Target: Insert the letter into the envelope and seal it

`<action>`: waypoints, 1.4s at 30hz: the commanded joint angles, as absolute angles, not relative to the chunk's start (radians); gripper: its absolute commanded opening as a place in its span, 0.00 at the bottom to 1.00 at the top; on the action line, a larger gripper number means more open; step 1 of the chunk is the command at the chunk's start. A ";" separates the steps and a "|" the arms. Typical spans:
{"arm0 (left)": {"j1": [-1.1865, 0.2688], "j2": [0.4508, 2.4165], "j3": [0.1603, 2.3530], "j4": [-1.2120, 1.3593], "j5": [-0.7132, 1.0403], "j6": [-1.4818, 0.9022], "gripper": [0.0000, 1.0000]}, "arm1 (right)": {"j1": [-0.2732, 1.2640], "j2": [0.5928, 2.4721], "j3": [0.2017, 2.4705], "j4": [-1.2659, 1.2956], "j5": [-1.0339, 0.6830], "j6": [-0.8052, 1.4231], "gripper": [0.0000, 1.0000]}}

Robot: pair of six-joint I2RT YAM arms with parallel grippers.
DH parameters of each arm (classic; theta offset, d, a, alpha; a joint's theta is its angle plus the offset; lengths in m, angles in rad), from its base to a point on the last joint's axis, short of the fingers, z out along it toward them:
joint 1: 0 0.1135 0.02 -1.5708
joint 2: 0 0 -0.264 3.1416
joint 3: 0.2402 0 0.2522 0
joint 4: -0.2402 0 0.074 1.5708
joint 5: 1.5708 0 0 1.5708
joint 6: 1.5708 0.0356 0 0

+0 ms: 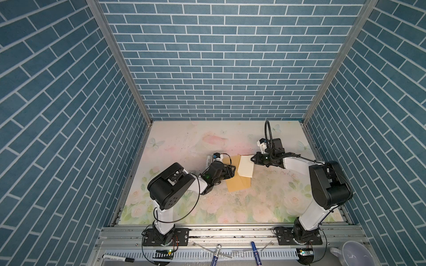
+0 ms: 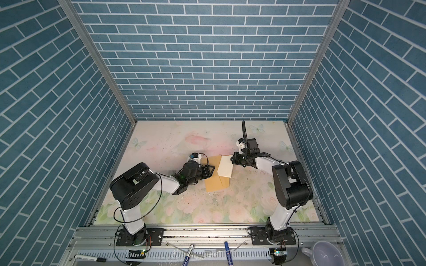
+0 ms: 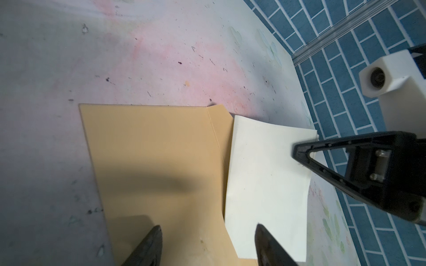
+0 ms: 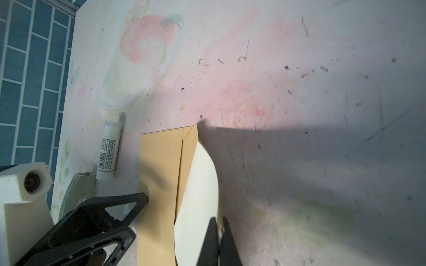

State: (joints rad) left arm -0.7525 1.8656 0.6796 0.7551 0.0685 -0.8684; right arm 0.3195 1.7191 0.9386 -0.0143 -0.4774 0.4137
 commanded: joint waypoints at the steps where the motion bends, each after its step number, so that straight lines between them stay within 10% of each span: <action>1: -0.750 1.902 0.658 0.707 0.078 -0.875 0.65 | 0.318 1.730 0.965 0.010 -0.516 0.403 0.00; 42: -0.749 1.943 0.658 0.746 0.090 -0.898 0.65 | 0.426 1.862 1.130 -0.221 -0.499 0.223 0.00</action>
